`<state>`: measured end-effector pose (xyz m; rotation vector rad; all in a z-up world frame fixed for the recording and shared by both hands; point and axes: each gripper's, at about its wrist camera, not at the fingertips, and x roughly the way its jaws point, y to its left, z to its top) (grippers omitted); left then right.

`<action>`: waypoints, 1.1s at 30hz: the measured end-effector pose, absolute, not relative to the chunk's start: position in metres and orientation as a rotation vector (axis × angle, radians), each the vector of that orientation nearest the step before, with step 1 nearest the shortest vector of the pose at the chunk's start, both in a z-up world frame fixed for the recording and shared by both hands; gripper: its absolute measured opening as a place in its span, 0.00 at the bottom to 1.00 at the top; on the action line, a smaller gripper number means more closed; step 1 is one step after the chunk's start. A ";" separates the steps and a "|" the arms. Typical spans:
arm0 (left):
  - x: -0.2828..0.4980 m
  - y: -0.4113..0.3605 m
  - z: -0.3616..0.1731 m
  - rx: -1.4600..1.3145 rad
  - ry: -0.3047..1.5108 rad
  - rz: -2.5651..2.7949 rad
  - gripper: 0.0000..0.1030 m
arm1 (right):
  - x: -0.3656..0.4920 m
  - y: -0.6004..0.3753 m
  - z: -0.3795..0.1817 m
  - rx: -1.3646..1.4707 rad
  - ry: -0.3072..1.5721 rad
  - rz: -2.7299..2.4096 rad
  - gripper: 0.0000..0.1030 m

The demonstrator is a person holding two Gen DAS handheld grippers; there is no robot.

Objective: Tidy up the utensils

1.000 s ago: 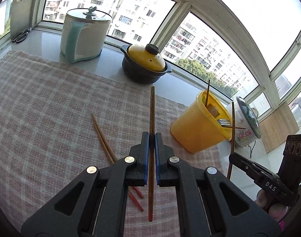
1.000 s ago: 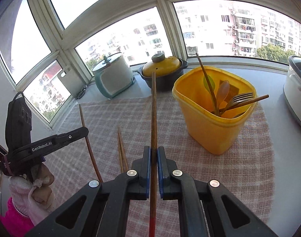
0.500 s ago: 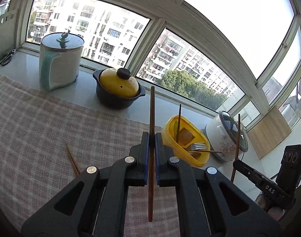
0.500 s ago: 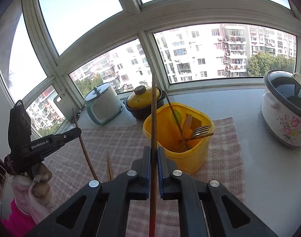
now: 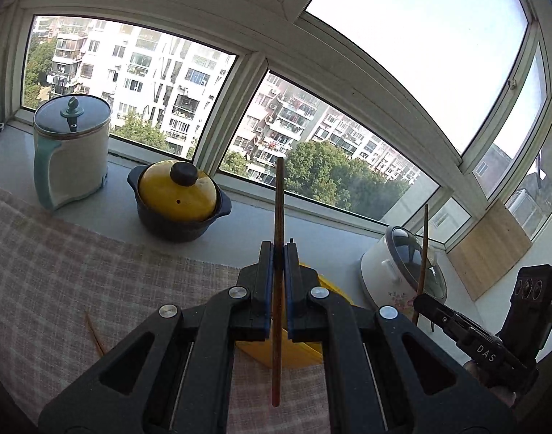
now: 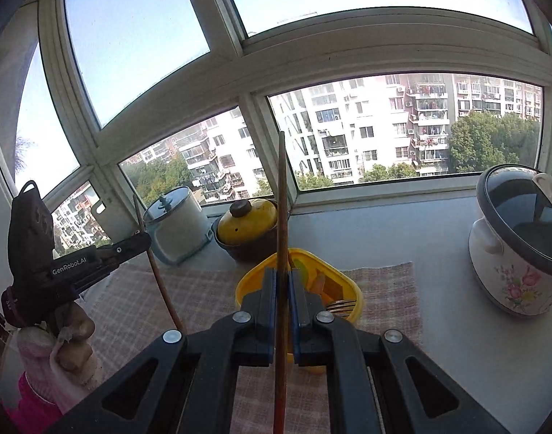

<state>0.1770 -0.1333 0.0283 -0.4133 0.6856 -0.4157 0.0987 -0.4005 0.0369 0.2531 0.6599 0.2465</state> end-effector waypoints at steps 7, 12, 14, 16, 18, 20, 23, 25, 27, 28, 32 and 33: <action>0.198 -0.150 0.035 -0.425 0.674 -0.427 0.03 | 0.121 -0.405 0.035 0.276 0.647 0.246 0.04; 0.216 -0.164 0.040 -0.407 0.663 -0.430 0.03 | 0.139 -0.407 0.034 0.277 0.638 0.232 0.04; 0.223 -0.168 0.040 -0.404 0.666 -0.428 0.03 | 0.146 -0.406 0.031 0.273 0.641 0.228 0.04; 0.229 -0.172 0.039 -0.401 0.670 -0.428 0.03 | 0.152 -0.405 0.028 0.272 0.644 0.222 0.04; 0.234 -0.175 0.038 -0.395 0.672 -0.429 0.03 | 0.157 -0.406 0.025 0.279 0.648 0.222 0.04; 0.239 -0.178 0.036 -0.388 0.672 -0.426 0.03 | 0.163 -0.406 0.023 0.285 0.648 0.219 0.04; 0.247 -0.179 0.033 -0.391 0.682 -0.424 0.03 | 0.169 -0.407 0.020 0.286 0.647 0.214 0.04; 0.250 -0.181 0.032 -0.391 0.686 -0.423 0.03 | 0.174 -0.406 0.018 0.287 0.650 0.213 0.04; 0.253 -0.182 0.032 -0.394 0.689 -0.429 0.03 | 0.177 -0.405 0.015 0.285 0.654 0.213 0.04; 0.254 -0.183 0.032 -0.393 0.688 -0.431 0.03 | 0.179 -0.405 0.014 0.284 0.656 0.213 0.04; 0.258 -0.186 0.036 -0.388 0.679 -0.439 0.03 | 0.182 -0.405 0.008 0.278 0.665 0.210 0.04; 0.260 -0.187 0.036 -0.381 0.678 -0.438 0.03 | 0.183 -0.405 0.007 0.279 0.668 0.209 0.04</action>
